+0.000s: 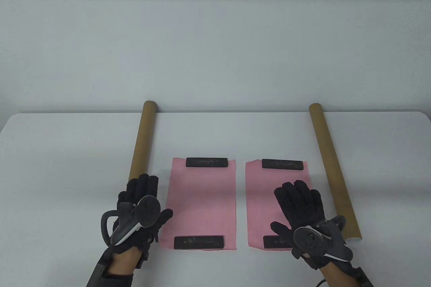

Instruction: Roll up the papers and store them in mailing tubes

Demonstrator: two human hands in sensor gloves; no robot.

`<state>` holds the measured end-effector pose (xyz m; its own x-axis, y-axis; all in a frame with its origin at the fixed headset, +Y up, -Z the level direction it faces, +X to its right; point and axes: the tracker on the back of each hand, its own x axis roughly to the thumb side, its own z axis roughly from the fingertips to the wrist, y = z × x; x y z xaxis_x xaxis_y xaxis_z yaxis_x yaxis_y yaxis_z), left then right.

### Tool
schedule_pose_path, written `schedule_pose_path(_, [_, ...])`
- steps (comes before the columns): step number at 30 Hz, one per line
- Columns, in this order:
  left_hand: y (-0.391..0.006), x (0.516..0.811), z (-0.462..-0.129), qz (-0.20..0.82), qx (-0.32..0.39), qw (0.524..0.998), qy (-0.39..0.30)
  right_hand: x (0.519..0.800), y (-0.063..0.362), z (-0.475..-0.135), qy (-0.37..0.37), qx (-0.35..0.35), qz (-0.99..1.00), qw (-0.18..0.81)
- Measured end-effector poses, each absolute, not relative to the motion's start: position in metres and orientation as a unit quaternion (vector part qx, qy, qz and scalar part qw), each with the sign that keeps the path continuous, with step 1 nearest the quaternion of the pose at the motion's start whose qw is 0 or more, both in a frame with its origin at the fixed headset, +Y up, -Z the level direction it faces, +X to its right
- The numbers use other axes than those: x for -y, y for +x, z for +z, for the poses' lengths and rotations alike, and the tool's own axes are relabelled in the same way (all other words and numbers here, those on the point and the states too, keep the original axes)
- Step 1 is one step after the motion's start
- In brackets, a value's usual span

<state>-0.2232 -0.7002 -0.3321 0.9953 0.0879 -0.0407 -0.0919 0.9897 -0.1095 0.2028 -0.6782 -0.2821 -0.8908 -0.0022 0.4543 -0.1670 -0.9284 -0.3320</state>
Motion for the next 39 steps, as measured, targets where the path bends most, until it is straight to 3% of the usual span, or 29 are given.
schedule_pose_path(12, [-0.254, 0.714, -0.417, -0.014, -0.202, 0.955, -0.214, 0.682, 0.204, -0.283, 0.226, 0.170, 0.958, 0.044])
schedule_pose_path(23, [-0.274, 0.756, -0.464, 0.040, -0.283, 0.895, -0.343, 0.688, 0.206, -0.291, 0.209, 0.151, 0.965, 0.045])
schedule_pose_path(32, [-0.278, 0.760, -0.468, 0.069, -0.307, 0.900, -0.301, 0.691, 0.206, -0.293, 0.211, 0.138, 0.966, 0.054])
schedule_pose_path(39, [-0.281, 0.735, -0.450, 0.047, -0.275, 0.927, -0.249, 0.690, 0.206, -0.291, 0.215, 0.142, 0.964, 0.066])
